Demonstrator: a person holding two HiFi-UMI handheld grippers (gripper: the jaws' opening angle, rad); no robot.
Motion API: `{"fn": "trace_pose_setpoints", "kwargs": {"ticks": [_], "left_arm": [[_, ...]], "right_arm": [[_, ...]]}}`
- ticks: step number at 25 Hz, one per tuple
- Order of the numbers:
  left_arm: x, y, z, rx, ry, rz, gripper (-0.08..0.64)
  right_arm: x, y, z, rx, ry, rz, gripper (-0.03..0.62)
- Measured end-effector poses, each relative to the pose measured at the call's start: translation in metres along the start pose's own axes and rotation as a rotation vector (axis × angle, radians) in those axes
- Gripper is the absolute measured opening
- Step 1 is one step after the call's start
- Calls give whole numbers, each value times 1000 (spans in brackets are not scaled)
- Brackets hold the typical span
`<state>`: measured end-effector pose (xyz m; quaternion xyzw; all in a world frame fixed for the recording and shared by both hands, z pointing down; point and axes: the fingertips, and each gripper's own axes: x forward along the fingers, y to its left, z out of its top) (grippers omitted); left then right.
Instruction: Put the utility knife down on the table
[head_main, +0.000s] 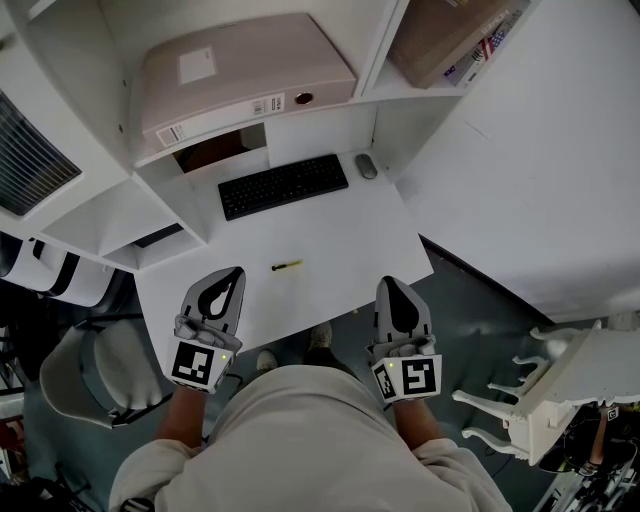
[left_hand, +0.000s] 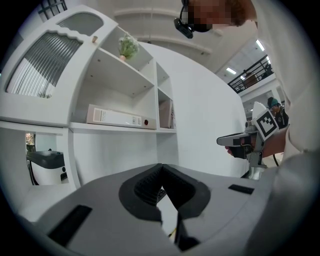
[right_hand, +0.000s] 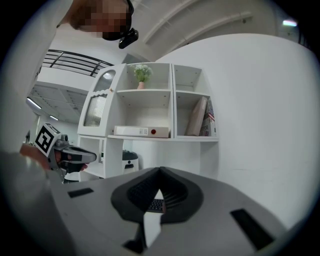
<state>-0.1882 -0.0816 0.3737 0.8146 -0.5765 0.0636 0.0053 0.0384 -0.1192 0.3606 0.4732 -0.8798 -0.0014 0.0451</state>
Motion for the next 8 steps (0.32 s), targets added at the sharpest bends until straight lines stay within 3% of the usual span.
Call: {"fn": "trace_pose_setpoints", "kwargs": {"ticks": [8], "left_arm": [[3,-3,-1,-18,9,-13,0]], "right_arm": [[2,-1,0,-3,0,0,3]]}}
